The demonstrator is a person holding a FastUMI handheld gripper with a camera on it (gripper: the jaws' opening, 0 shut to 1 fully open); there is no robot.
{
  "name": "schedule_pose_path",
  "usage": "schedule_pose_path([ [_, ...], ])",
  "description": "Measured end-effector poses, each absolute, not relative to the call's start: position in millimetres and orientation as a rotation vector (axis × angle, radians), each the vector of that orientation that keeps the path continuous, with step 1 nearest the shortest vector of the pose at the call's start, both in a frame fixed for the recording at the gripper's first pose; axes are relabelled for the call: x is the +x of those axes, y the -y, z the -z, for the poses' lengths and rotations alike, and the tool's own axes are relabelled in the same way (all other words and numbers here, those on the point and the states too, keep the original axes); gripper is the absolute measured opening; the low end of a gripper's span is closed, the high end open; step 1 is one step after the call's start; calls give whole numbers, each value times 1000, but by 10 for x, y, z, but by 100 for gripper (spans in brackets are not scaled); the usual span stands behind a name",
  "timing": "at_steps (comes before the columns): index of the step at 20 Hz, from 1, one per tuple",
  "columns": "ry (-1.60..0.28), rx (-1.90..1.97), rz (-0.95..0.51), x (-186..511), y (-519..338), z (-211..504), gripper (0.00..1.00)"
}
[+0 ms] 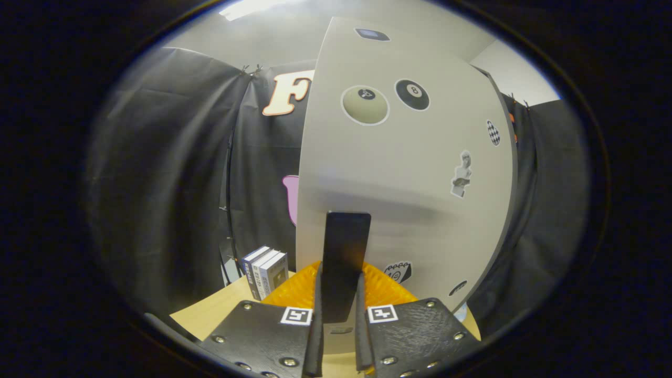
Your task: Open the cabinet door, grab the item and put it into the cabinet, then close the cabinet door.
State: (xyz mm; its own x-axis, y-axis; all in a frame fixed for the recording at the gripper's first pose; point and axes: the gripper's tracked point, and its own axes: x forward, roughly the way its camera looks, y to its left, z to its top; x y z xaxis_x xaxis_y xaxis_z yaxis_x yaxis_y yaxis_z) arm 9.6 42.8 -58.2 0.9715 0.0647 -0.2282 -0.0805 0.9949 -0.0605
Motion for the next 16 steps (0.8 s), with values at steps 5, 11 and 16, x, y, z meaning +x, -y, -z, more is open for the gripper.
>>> schedule_pose_path([
  [5,-243,-47,-106,-113,-325,543,24],
  [11,-268,-33,-127,-414,-135,491,24],
  [16,-269,-35,-83,-612,21,491,24],
])
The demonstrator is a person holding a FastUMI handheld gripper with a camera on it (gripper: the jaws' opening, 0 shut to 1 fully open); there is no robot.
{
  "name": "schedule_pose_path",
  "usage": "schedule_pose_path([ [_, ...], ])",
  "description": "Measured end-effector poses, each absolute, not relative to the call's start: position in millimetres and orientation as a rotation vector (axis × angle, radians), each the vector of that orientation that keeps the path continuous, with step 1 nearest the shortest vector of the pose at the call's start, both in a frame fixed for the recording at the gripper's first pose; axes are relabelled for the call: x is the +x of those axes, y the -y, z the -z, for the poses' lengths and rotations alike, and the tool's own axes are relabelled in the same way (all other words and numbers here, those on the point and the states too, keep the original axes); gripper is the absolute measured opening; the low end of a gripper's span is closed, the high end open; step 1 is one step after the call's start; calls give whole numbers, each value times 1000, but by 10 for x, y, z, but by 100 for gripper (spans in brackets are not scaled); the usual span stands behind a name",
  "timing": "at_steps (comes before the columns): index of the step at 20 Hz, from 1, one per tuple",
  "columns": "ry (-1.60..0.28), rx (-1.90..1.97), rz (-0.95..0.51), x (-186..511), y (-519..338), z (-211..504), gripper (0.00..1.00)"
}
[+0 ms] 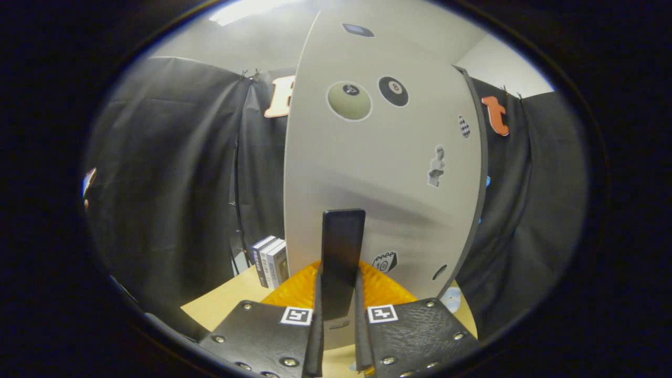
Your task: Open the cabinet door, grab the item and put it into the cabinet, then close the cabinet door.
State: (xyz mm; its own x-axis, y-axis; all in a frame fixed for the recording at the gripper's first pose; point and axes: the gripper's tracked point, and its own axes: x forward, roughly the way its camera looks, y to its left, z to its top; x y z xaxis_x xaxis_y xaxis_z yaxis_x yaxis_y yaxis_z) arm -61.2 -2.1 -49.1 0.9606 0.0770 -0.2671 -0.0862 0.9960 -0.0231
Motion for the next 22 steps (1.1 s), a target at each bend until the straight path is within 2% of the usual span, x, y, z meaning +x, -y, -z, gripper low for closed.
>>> schedule_pose_path([
  [22,-292,19,275,-1489,1107,452,24],
])
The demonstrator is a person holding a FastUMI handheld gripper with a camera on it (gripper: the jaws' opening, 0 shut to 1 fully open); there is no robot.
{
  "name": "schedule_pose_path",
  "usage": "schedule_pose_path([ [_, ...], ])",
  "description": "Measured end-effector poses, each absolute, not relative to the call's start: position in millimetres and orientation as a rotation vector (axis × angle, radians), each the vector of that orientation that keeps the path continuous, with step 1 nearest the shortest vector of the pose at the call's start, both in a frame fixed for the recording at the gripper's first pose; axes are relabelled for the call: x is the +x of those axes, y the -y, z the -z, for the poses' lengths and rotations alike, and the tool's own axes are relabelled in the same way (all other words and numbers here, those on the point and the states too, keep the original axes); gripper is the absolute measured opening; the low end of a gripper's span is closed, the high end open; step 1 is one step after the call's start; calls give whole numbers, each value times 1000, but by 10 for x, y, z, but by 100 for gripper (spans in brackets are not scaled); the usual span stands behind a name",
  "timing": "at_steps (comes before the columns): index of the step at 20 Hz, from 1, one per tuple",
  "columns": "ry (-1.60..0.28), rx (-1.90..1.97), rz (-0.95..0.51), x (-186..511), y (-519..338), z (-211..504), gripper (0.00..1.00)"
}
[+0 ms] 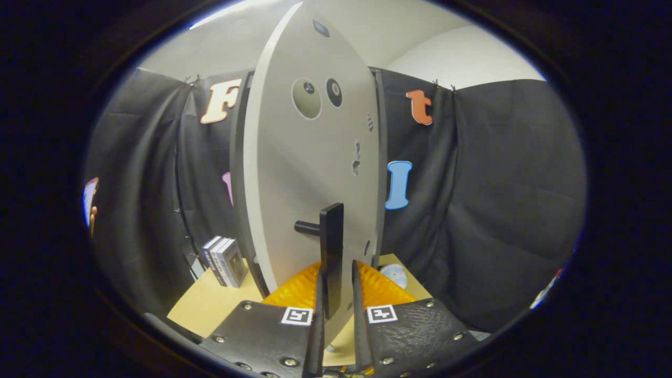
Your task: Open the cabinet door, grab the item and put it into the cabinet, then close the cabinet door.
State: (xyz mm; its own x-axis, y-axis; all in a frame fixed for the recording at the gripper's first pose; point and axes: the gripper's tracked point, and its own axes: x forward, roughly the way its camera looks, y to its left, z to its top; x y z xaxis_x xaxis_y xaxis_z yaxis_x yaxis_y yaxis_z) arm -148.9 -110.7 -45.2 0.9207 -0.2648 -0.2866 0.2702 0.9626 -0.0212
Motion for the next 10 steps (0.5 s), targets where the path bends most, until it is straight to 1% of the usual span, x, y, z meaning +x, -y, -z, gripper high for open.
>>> schedule_pose_path([
  [1,-299,18,284,-1922,1036,231,16],
  [2,-298,7,297,-1676,1187,375,9],
  [10,-307,-6,431,-1860,1754,352,9],
])
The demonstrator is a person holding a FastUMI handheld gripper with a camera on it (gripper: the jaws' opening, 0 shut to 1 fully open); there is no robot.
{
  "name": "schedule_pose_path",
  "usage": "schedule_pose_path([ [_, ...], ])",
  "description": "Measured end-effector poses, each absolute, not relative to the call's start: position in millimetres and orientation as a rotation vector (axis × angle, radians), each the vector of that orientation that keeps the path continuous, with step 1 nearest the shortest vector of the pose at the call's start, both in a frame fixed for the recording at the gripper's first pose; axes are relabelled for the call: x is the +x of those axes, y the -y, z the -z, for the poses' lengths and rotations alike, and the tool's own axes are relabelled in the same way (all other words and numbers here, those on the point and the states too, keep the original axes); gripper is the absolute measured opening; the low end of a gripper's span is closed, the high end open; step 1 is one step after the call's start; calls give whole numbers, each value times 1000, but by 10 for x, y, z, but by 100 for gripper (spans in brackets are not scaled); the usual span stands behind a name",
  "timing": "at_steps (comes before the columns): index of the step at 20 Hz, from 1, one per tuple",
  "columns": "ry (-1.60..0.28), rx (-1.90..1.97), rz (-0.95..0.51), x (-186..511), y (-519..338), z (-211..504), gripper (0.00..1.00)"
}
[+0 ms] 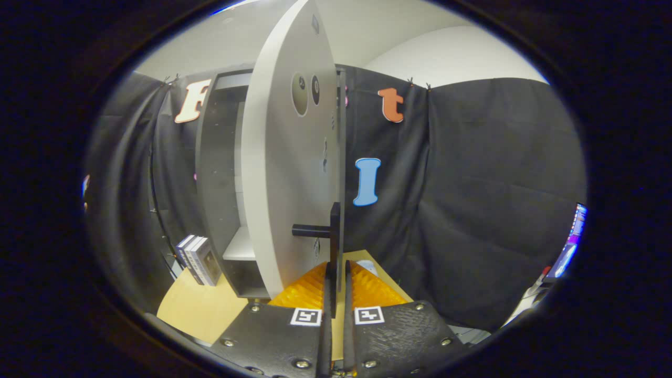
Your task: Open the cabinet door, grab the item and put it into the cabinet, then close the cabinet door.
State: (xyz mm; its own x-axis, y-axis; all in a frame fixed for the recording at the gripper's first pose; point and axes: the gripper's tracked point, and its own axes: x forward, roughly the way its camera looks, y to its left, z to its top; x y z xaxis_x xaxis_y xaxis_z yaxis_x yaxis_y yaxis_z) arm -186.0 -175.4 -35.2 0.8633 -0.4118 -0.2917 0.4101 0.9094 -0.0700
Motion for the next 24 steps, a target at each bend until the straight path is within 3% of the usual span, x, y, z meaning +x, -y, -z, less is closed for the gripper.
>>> schedule_pose_path([
  [3,-308,-19,442,-1947,1893,355,9],
  [5,-305,12,430,-1980,1995,360,2],
  [10,-325,39,411,-2072,2177,412,2],
  [19,-310,-6,587,-2547,2698,318,2],
  [24,-294,-5,595,-2566,2663,302,2],
])
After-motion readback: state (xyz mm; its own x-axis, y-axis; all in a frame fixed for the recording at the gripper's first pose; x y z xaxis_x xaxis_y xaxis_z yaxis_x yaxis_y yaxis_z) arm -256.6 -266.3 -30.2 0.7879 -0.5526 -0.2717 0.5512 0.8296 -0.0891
